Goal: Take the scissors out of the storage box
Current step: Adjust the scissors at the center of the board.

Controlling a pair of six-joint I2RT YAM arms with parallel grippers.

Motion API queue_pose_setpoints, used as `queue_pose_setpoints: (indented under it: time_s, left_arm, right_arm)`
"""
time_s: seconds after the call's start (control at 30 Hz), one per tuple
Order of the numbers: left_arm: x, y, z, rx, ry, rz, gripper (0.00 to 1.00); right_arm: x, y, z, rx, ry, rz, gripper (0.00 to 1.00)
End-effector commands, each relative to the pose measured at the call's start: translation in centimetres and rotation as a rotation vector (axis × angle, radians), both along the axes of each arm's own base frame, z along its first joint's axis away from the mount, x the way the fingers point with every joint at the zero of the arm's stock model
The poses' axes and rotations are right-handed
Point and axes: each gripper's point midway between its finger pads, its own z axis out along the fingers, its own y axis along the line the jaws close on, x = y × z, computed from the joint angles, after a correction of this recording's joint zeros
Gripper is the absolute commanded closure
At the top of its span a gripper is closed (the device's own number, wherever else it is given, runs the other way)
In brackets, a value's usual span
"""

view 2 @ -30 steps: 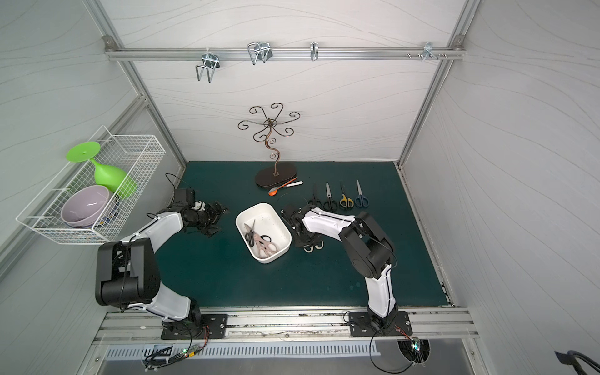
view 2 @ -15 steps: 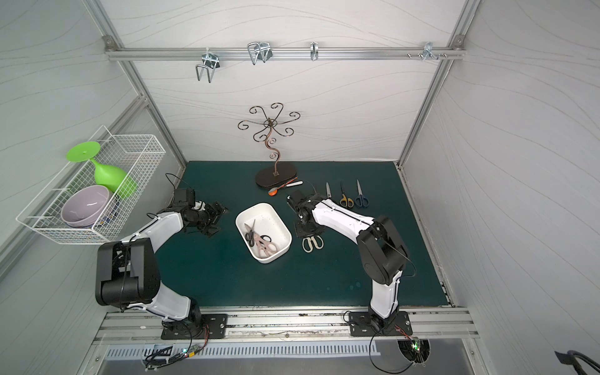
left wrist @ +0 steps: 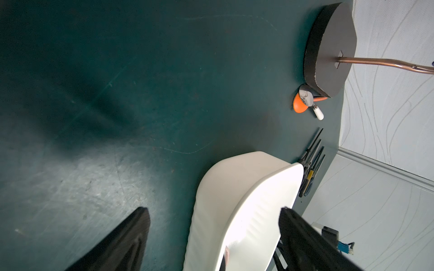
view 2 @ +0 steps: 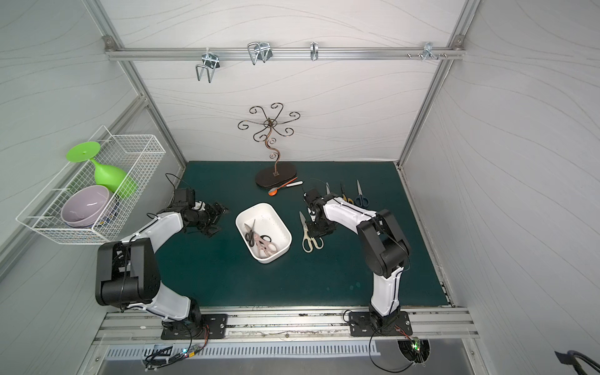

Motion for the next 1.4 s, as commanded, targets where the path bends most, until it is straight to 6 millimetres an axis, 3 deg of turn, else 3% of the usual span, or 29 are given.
queue_pose_setpoints:
  time_s: [0.0, 0.2, 0.4, 0.6, 0.87, 1.2, 1.37]
  left_arm:
    - [0.4, 0.4, 0.2, 0.017, -0.023, 0.006, 0.09]
    - [0.4, 0.4, 0.1, 0.021, -0.021, 0.006, 0.09]
    - [0.4, 0.5, 0.1, 0.022, -0.021, 0.006, 0.10]
    - [0.5, 0.4, 0.3, 0.019, -0.026, 0.006, 0.09]
    - [0.6, 0.4, 0.3, 0.019, -0.025, 0.005, 0.09]
    - [0.6, 0.5, 0.3, 0.022, -0.024, 0.006, 0.09]
    - [0.5, 0.5, 0.3, 0.027, -0.027, 0.003, 0.09]
  right_arm:
    - [-0.2, -0.2, -1.5, -0.012, 0.014, 0.019, 0.64]
    - [-0.3, -0.4, -2.7, -0.033, 0.028, 0.014, 0.65]
    - [-0.8, -0.6, -2.9, -0.023, 0.039, -0.029, 0.78]
    - [-2.3, -1.3, -3.1, -0.021, 0.072, -0.076, 0.85]
    - [-3.9, -2.7, -2.7, -0.032, 0.114, -0.207, 0.87]
    - [-5.8, -1.0, -2.5, 0.005, 0.155, -0.131, 0.86]
    - [-6.7, -2.8, -2.7, -0.053, 0.174, -0.166, 0.87]
